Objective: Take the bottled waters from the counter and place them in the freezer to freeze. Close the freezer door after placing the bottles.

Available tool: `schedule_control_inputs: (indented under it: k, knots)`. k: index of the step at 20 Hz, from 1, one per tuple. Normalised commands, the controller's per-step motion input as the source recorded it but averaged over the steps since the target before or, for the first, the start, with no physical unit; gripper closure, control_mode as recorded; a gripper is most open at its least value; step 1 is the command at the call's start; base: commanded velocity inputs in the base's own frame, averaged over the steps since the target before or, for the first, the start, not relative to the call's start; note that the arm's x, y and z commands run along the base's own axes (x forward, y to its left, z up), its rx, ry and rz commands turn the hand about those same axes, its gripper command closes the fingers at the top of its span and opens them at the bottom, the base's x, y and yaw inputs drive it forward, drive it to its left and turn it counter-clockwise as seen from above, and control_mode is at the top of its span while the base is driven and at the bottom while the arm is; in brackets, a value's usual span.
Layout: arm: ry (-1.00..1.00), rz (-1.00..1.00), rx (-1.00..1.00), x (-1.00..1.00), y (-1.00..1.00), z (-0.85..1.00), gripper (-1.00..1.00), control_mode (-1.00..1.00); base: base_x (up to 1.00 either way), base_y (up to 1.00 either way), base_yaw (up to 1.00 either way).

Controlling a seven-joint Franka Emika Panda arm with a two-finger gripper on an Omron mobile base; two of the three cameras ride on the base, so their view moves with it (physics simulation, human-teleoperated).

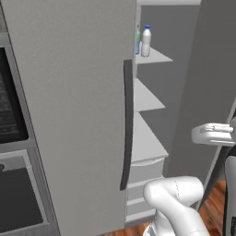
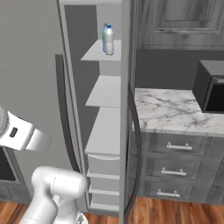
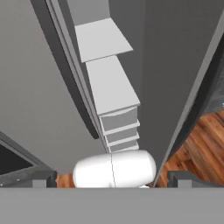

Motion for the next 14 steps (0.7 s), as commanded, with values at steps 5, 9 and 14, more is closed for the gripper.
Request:
schedule_control_inputs:
  k: [5,9,14]
  knots:
    - [0.0,0.0,0.0,0.0,0.0,0.0,-1.0,1.0,-0.19,-0.15,0.13]
    - [0.0,0.0,0.0,0.0,0.0,0.0,-1.0,1.0,-0.37,-0.18,0.18]
    - [0.0,0.0,0.0,0.0,0.0,0.0,-1.0,1.0,-0.66,-0.03,0.12]
